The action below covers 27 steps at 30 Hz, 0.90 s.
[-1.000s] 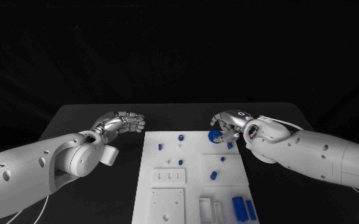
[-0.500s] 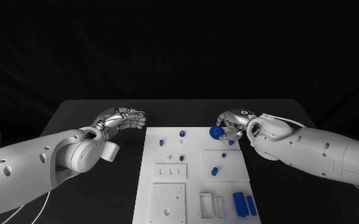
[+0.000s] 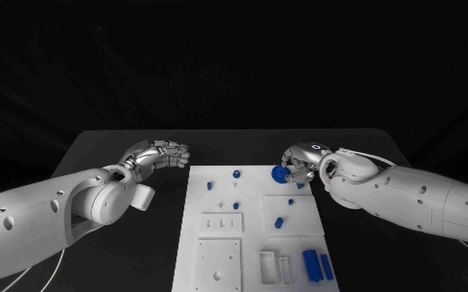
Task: Assemble the parts on the task board
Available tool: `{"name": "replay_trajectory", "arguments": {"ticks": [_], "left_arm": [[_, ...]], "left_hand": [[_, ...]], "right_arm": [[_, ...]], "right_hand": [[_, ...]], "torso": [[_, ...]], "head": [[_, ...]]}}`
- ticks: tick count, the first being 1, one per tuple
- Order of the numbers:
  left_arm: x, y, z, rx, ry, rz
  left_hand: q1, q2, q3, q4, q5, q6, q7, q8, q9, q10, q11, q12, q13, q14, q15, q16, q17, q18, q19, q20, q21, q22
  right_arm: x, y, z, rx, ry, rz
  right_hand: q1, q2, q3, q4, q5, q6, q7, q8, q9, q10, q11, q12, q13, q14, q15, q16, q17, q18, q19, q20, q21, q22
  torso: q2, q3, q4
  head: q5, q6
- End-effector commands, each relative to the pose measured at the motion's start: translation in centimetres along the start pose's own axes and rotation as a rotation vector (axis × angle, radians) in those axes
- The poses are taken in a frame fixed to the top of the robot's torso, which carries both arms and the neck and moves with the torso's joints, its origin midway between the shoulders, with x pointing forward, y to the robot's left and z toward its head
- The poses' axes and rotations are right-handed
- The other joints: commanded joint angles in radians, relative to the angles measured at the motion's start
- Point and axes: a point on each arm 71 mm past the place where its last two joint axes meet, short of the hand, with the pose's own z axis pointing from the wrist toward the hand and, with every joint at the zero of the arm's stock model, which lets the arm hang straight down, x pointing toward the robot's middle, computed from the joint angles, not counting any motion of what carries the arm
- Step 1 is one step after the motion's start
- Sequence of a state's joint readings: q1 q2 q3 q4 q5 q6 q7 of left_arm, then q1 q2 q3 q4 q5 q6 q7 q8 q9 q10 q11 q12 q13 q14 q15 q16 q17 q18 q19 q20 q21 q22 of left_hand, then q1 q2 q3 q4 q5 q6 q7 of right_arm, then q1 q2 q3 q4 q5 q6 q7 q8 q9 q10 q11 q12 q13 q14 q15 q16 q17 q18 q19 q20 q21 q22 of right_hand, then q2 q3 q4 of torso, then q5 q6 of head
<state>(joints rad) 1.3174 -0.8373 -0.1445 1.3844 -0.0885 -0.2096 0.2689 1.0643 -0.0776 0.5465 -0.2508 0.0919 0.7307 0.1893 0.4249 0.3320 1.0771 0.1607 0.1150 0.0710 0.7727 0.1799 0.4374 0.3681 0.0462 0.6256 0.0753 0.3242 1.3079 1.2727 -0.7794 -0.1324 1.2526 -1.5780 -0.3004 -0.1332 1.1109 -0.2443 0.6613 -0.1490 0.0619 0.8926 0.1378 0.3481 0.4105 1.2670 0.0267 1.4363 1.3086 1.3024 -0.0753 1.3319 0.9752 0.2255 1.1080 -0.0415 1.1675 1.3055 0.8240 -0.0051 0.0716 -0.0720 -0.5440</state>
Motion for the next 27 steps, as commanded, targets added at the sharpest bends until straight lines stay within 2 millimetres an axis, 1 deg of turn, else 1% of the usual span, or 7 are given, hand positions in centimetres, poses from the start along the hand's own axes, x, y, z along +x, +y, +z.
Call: {"name": "replay_trajectory", "arguments": {"ticks": [1,5,8,11,13,19,27], "left_arm": [[0.2,-0.15,0.04,0.01,0.015,-0.007],[0.16,-0.14,0.04,0.009,0.016,-0.007],[0.18,-0.15,0.06,0.011,0.016,-0.007],[0.21,-0.16,0.07,0.013,0.017,-0.007],[0.18,-0.16,0.05,0.013,0.017,-0.007],[0.13,-0.16,0.04,0.012,0.017,-0.007],[0.15,-0.15,0.06,0.011,0.02,-0.008]], "left_hand": [[0.001,-0.01,0.002,-0.003,-0.003,0.001,0.011,-0.005,-0.001,-0.002,0.003,-0.005,-0.001,-0.008,0.002,-0.003,0.001,0.015,0.001,0.005,-0.006,0.017],[0.002,-0.01,0.002,-0.004,-0.003,0.0,0.011,-0.005,-0.002,-0.002,0.003,-0.005,-0.001,-0.008,0.001,-0.004,0.001,0.016,0.001,0.005,-0.006,0.017],[0.002,-0.011,0.002,-0.004,-0.005,0.0,0.012,-0.005,-0.002,-0.002,0.003,-0.006,-0.001,-0.009,0.001,-0.004,0.001,0.015,0.001,0.005,-0.007,0.017],[-0.009,-0.014,-0.004,0.004,-0.035,0.0,0.012,-0.007,-0.001,-0.001,0.003,-0.008,-0.001,-0.008,0.001,-0.007,0.003,0.015,0.001,0.005,-0.008,0.017],[-0.013,-0.017,-0.007,0.007,-0.039,-0.001,0.012,-0.008,-0.001,-0.001,0.003,-0.009,-0.001,-0.008,0.001,-0.007,0.003,0.015,0.002,0.005,-0.008,0.017],[-0.017,-0.02,-0.01,0.009,-0.04,-0.001,0.012,-0.008,-0.001,-0.002,0.003,-0.01,-0.001,-0.008,0.001,-0.008,0.004,0.015,0.002,0.005,-0.009,0.017],[-0.017,-0.021,-0.011,0.009,-0.04,-0.001,0.012,-0.009,-0.001,-0.002,0.003,-0.01,-0.001,-0.009,0.001,-0.008,0.004,0.015,0.002,0.005,-0.009,0.017]], "right_arm": [[0.12,0.05,0.02,0.0,0.01,-0.01],[0.06,0.19,0.07,0.002,-0.004,-0.007],[0.07,0.33,0.16,0.003,-0.006,-0.006],[0.11,0.52,0.24,0.004,-0.008,-0.005],[0.12,0.62,0.24,0.001,-0.008,-0.004],[0.13,0.8,0.28,-0.003,-0.011,-0.002],[0.05,0.9,0.36,-0.003,-0.024,0.0]], "right_hand": [[-0.003,0.007,0.006,0.004,-0.005,0.005,0.0,0.004,0.002,0.008,-0.001,0.006,0.005,-0.001,-0.008,0.004,0.002,0.036,0.026,-0.033,0.003,0.002],[-0.01,0.003,0.007,0.008,-0.005,0.004,0.0,0.003,0.003,0.01,-0.001,0.006,0.007,-0.002,-0.008,0.004,0.003,0.036,0.027,-0.033,0.003,0.004],[-0.016,-0.003,0.007,0.012,-0.005,0.002,0.001,0.002,0.004,0.012,0.0,0.006,0.009,-0.001,-0.008,0.004,0.005,0.036,0.028,-0.033,0.004,0.005],[-0.02,-0.007,0.008,0.016,-0.005,0.0,0.002,0.0,0.005,0.012,0.001,0.005,0.009,-0.001,-0.007,0.005,0.006,0.036,0.028,-0.034,0.004,0.006],[-0.025,-0.011,0.008,0.021,-0.005,-0.003,0.003,-0.002,0.005,0.01,0.002,0.003,0.008,-0.001,-0.006,0.005,0.006,0.036,0.029,-0.034,0.004,0.007],[-0.048,-0.031,-0.006,0.035,-0.004,-0.027,0.01,-0.016,0.003,0.002,0.009,-0.003,0.004,-0.002,0.0,0.005,0.01,0.036,0.031,-0.035,0.004,0.009],[-0.059,-0.037,-0.024,0.04,-0.004,-0.052,0.019,-0.031,0.001,-0.009,0.017,-0.009,0.001,-0.003,0.008,0.005,0.013,0.036,0.031,-0.037,0.001,0.01]], "torso": [[0.001,-0.0004,0.0016],[0.001,-0.0012,0.002],[0.001,-0.0008,0.0013],[0.001,-0.0011,0.0017],[0.001,-0.001,0.002],[0.001,-0.0002,0.0012],[0.0,-0.0001,0.0006]], "head": [[-0.001,0.0],[-0.003,0.0],[0.0,0.0],[0.001,0.001],[0.0,0.001],[-0.002,-0.001],[-0.003,-0.004]]}}
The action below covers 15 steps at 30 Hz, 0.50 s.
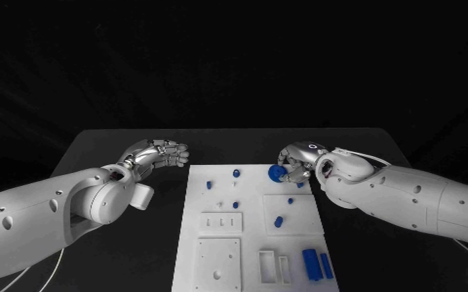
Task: Assemble the parts on the task board
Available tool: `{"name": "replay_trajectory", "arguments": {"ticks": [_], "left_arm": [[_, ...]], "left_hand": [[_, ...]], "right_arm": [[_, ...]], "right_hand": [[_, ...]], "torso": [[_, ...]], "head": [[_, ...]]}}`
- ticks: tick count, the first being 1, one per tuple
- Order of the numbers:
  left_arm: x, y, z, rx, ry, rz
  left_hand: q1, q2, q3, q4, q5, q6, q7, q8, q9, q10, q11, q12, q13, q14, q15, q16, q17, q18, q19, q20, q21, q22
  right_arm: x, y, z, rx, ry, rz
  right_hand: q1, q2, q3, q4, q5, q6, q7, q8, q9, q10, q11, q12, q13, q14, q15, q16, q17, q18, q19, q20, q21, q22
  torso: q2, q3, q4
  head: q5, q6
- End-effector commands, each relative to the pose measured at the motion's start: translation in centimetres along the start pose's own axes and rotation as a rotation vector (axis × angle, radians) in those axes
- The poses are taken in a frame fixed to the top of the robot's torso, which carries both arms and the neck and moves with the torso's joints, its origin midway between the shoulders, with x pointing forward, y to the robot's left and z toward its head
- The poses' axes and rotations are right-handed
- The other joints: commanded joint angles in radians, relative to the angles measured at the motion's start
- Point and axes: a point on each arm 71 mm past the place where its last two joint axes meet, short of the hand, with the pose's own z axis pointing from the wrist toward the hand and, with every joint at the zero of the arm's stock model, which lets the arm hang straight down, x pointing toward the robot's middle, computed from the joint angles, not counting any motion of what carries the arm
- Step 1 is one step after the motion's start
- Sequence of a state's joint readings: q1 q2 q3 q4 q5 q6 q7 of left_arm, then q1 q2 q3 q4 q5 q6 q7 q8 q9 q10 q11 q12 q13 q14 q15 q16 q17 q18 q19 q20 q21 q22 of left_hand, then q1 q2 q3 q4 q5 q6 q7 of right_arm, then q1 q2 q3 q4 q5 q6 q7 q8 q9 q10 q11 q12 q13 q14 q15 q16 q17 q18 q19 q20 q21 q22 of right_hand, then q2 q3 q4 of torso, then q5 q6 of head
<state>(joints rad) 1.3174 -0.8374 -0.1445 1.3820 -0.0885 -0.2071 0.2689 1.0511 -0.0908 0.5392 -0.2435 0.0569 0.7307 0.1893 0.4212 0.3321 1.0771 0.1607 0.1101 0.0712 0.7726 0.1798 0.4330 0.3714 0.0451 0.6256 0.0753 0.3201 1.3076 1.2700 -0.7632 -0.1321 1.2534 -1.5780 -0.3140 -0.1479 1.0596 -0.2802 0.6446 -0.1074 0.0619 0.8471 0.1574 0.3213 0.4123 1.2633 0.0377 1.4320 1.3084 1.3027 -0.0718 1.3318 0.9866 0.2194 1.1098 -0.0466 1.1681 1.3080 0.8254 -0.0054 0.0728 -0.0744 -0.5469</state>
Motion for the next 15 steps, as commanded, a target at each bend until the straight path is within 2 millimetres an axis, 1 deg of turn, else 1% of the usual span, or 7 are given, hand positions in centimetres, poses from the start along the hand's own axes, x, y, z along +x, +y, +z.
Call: {"name": "replay_trajectory", "arguments": {"ticks": [1,10,15], "left_arm": [[0.22,-0.16,0.06,0.012,0.019,-0.008],[0.22,-0.15,0.05,0.011,0.021,-0.008],[0.25,-0.15,0.03,0.009,0.023,-0.009]], "left_hand": [[-0.003,-0.008,-0.004,0.002,-0.005,-0.001,0.012,-0.005,-0.001,-0.002,0.003,-0.005,-0.001,-0.009,0.001,-0.004,0.001,0.016,0.002,0.005,-0.005,0.018],[-0.003,-0.008,-0.004,0.002,-0.005,-0.001,0.012,-0.005,-0.001,-0.002,0.003,-0.006,-0.001,-0.009,0.001,-0.004,0.001,0.016,0.002,0.005,-0.005,0.018],[-0.003,-0.008,-0.004,0.002,-0.005,-0.001,0.012,-0.005,-0.001,-0.002,0.003,-0.006,-0.001,-0.009,0.001,-0.005,0.001,0.016,0.002,0.004,-0.005,0.018]], "right_arm": [[-0.05,0.14,0.03,-0.001,-0.013,-0.006],[-0.01,0.43,0.26,-0.004,-0.013,-0.006],[0.31,0.47,0.26,-0.004,-0.002,-0.007]], "right_hand": [[-0.008,-0.001,-0.008,-0.001,-0.004,-0.008,0.0,-0.005,-0.001,-0.006,0.006,-0.005,0.001,-0.004,0.004,0.005,0.002,0.042,0.029,-0.032,0.001,0.008],[-0.003,0.003,-0.006,0.001,-0.004,-0.005,0.001,-0.004,0.0,-0.011,0.007,-0.008,-0.002,-0.004,0.006,0.005,0.003,0.042,0.028,-0.033,-0.001,0.008],[0.008,0.008,0.003,0.003,-0.006,0.01,-0.003,0.004,0.004,-0.009,0.004,-0.008,0.001,-0.004,0.003,0.004,0.004,0.042,0.028,-0.034,-0.003,0.009]], "torso": [[-0.001,0.0002,-0.0005],[0.0,0.0,0.0008],[0.001,0.0005,0.0004]], "head": [[-0.001,-0.001],[0.0,-0.001],[0.003,-0.002]]}}
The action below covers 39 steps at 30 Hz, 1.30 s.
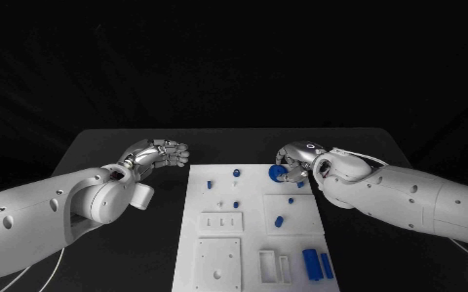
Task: Assemble the parts on the task board
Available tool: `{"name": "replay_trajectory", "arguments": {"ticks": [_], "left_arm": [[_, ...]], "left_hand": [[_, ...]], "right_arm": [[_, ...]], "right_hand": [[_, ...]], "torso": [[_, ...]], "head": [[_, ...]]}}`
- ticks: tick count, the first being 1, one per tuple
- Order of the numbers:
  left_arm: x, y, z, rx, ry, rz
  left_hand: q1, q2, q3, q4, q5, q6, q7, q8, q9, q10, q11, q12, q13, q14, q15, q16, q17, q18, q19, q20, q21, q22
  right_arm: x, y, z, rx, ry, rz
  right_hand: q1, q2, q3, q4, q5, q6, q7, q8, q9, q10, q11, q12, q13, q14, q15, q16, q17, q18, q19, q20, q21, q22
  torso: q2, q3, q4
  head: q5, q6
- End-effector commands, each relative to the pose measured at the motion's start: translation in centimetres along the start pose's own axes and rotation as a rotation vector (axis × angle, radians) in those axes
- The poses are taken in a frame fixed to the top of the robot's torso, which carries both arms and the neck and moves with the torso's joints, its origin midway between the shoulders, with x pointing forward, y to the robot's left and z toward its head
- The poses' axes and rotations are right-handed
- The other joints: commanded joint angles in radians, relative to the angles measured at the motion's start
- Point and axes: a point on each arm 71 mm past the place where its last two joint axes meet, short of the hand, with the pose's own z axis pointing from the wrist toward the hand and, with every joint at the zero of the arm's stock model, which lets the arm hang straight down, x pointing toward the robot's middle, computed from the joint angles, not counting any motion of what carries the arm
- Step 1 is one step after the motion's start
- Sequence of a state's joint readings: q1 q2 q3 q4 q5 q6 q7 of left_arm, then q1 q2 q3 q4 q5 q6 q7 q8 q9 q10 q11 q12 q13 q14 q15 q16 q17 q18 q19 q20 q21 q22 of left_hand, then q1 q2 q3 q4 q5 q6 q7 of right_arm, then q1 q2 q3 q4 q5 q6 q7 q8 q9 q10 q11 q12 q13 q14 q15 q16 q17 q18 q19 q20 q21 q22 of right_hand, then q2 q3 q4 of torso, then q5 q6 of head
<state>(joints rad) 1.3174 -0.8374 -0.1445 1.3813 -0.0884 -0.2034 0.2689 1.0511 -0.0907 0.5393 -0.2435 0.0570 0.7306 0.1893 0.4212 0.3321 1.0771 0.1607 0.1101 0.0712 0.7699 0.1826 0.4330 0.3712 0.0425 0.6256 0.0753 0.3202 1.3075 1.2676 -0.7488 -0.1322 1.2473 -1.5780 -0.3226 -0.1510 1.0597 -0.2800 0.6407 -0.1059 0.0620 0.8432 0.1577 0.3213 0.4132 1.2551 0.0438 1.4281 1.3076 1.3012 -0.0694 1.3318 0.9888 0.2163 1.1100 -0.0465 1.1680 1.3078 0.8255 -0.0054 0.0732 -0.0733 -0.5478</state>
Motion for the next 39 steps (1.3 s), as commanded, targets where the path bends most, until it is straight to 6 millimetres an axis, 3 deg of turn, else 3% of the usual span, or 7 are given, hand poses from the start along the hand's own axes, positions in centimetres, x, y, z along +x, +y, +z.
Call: {"name": "replay_trajectory", "arguments": {"ticks": [1,18,32,39], "left_arm": [[0.2,-0.2,0.0,0.009,0.02,-0.008],[0.2,-0.1,0.1,0.007,0.019,-0.007],[0.1,-0.1,0.0,0.007,0.016,-0.006],[0.2,-0.1,0.1,0.009,0.016,-0.006]], "left_hand": [[-0.003,-0.008,-0.004,0.002,-0.005,-0.001,0.012,-0.005,-0.001,-0.002,0.003,-0.006,-0.001,-0.007,-0.002,-0.005,0.001,0.019,0.002,0.004,-0.005,0.018],[0.001,-0.006,-0.003,0.001,-0.005,-0.001,0.012,-0.005,0.0,-0.002,0.003,-0.007,-0.001,-0.007,-0.002,-0.006,0.002,0.019,0.002,0.004,-0.006,0.018],[0.002,-0.005,-0.003,0.001,-0.005,-0.001,0.012,-0.005,0.0,-0.002,0.003,-0.007,-0.001,-0.007,-0.002,-0.006,0.002,0.019,0.002,0.005,-0.006,0.018],[0.002,-0.004,-0.003,0.001,-0.005,-0.001,0.012,-0.005,0.0,-0.001,0.003,-0.007,-0.001,-0.007,-0.002,-0.006,0.003,0.02,0.002,0.005,-0.006,0.018]], "right_arm": [[0.2,-0.1,0.0,0.0,0.005,-0.012],[0.3,0.2,0.0,-0.014,-0.019,-0.077],[-0.1,1.3,-0.3,-0.036,-0.091,-0.091],[-0.8,2.7,-0.9,-0.065,-0.157,-0.106]], "right_hand": [[0.011,0.009,0.009,0.002,-0.006,0.018,-0.005,0.006,0.004,0.0,-0.004,-0.004,0.003,-0.002,-0.001,0.003,0.002,0.045,0.028,-0.034,-0.003,0.01],[0.073,0.06,0.059,-0.044,-0.012,0.111,-0.042,0.052,0.034,0.019,-0.039,-0.01,0.012,0.0,-0.035,-0.006,0.004,0.045,0.021,-0.035,-0.004,0.017],[0.065,0.061,0.087,-0.036,-0.004,0.129,-0.049,0.055,0.043,0.031,-0.046,-0.01,0.021,0.002,-0.041,-0.01,0.006,0.045,0.023,-0.034,-0.003,0.017],[0.059,0.055,0.095,-0.031,0.0,0.134,-0.05,0.054,0.044,0.038,-0.047,-0.008,0.027,0.004,-0.042,-0.01,0.007,0.045,0.026,-0.033,-0.001,0.017]], "torso": [[0.001,0.0005,-0.0001],[-0.001,0.0005,-0.0013],[0.0,-0.0012,-0.0004],[-0.001,0.0005,-0.001]], "head": [[0.002,-0.003],[-0.001,-0.01],[0.0,-0.006],[0.005,-0.002]]}}
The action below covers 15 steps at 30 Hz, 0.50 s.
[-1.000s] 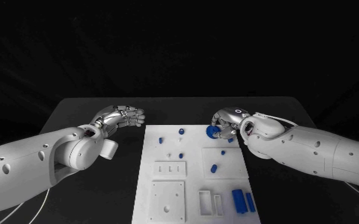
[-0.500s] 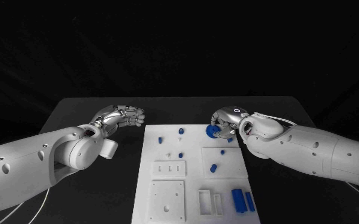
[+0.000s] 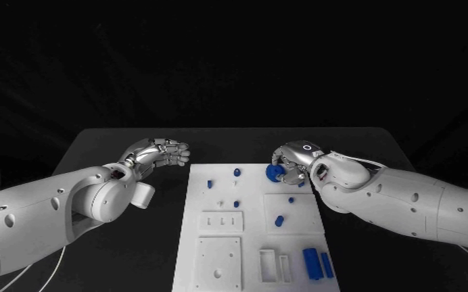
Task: Assemble the parts on the task board
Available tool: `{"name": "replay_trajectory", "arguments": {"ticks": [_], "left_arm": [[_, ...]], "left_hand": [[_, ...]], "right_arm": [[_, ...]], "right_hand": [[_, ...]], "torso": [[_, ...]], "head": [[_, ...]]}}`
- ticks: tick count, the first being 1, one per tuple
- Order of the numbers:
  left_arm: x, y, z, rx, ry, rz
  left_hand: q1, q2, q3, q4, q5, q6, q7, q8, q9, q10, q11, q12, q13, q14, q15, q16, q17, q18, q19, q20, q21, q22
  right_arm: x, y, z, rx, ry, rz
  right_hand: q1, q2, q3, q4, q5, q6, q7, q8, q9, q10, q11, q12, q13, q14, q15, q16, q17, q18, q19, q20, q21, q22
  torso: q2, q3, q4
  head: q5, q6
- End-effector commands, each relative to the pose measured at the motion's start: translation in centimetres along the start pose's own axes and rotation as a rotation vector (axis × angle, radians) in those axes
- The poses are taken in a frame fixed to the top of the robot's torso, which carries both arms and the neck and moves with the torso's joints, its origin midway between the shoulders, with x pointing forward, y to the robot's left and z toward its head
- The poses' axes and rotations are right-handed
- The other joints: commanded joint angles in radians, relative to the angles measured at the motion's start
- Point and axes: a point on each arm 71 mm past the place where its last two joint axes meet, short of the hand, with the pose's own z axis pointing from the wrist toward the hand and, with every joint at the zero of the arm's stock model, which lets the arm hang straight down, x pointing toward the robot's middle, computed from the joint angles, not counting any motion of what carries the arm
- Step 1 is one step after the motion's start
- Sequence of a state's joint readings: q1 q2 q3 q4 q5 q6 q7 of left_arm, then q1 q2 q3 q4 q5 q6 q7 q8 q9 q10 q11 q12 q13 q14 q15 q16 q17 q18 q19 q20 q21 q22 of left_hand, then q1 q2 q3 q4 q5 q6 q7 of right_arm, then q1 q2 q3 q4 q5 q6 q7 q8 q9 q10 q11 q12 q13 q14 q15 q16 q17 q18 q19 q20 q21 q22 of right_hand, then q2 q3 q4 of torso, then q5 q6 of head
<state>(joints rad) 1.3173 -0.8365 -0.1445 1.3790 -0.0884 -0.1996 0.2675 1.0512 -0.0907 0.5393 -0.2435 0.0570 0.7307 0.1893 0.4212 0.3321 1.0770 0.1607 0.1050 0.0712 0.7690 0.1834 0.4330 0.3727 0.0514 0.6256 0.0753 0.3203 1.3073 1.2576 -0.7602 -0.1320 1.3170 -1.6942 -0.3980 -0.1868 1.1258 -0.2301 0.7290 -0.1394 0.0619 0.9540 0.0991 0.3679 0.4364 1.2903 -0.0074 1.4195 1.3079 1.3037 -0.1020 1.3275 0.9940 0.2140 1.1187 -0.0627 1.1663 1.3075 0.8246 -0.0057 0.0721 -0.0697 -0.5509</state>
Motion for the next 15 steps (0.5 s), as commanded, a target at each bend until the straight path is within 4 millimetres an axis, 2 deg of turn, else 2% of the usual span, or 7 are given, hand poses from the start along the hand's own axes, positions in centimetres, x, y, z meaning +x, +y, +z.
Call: {"name": "replay_trajectory", "arguments": {"ticks": [1,8,15], "left_arm": [[0.2,-0.2,0.1,0.011,0.014,-0.005],[0.3,-0.2,0.1,0.011,0.014,-0.005],[0.4,-0.2,0.2,0.012,0.016,-0.006]], "left_hand": [[0.002,-0.004,-0.003,0.001,-0.005,-0.001,0.012,-0.005,0.0,-0.001,0.003,-0.002,-0.001,-0.006,-0.002,-0.006,0.001,0.011,0.002,0.005,-0.006,0.018],[0.002,-0.004,-0.003,0.002,-0.005,0.0,0.012,-0.005,0.0,-0.001,0.003,-0.002,-0.001,-0.006,-0.002,-0.006,0.001,0.011,0.002,0.005,-0.006,0.018],[0.002,-0.003,-0.003,0.002,-0.005,0.0,0.012,-0.005,0.0,-0.001,0.003,-0.002,0.0,-0.006,-0.002,-0.006,0.002,0.011,0.002,0.005,-0.006,0.018]], "right_arm": [[-0.8,0.7,-0.1,-0.008,-0.078,-0.039],[-2.2,3.4,-0.3,-0.062,-0.151,-0.04],[-2.5,6.6,0.2,-0.124,-0.162,-0.037]], "right_hand": [[-0.008,0.004,0.007,0.003,0.0,0.023,0.008,0.008,0.021,0.003,0.004,0.001,0.027,0.002,-0.009,-0.006,0.002,0.048,0.017,-0.017,0.001,0.017],[-0.009,-0.006,0.019,0.01,-0.006,0.029,0.006,0.007,0.023,0.012,0.002,0.002,0.033,0.003,-0.011,-0.006,0.003,0.048,0.02,-0.017,0.002,0.017],[-0.007,-0.013,0.027,0.013,-0.008,0.032,0.006,0.006,0.024,0.014,0.001,0.001,0.034,0.003,-0.012,-0.007,0.003,0.048,0.021,-0.017,0.002,0.017]], "torso": [[-0.001,0.0011,0.0001],[-0.001,0.0002,0.001],[0.0,-0.0005,0.0012]], "head": [[0.001,0.001],[0.002,0.006],[0.006,0.009]]}}
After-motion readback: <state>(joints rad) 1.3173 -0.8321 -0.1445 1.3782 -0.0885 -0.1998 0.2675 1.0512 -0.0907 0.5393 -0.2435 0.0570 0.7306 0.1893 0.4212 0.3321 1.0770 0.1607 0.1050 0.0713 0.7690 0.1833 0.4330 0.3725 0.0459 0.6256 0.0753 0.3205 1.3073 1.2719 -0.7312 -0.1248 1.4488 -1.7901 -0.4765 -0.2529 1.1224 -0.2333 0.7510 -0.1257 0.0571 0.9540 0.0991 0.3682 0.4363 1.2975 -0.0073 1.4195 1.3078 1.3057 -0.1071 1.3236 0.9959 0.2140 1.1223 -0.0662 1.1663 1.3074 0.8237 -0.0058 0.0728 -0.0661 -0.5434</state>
